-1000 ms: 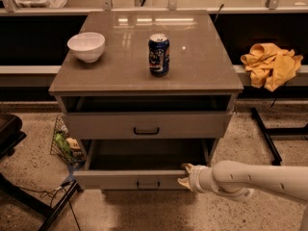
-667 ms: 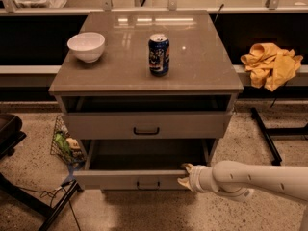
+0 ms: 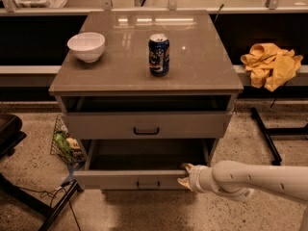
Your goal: Open middle drawer
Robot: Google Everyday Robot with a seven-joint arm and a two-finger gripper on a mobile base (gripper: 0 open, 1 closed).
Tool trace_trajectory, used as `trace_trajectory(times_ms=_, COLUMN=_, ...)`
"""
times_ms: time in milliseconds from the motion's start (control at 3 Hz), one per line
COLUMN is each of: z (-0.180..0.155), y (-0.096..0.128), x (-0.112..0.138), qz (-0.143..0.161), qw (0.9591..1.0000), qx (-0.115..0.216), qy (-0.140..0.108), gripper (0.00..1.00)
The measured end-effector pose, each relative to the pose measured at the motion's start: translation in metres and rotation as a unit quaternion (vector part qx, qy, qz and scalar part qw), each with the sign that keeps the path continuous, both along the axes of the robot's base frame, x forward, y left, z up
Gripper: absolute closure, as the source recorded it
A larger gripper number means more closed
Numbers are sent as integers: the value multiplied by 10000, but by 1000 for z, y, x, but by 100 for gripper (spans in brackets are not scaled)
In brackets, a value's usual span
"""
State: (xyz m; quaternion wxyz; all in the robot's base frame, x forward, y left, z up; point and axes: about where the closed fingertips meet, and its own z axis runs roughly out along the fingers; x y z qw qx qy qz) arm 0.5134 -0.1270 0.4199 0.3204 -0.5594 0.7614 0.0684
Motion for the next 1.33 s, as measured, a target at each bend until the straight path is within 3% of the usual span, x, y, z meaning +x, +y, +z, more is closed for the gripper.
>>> trace_trajectory(times_ms=667, z=0, y=0, x=0, qz=1, qw=10000, qx=1, qy=1, gripper=27)
trace_trajectory(times_ms=1000, z=0, y=0, x=0, qz=1, qw=10000, qx=1, qy=1, gripper=41)
trace_trajectory(times_ms=1333, z=17, y=-9, x=-6, qz=18, qw=9996, qx=-216, qy=171, gripper=63)
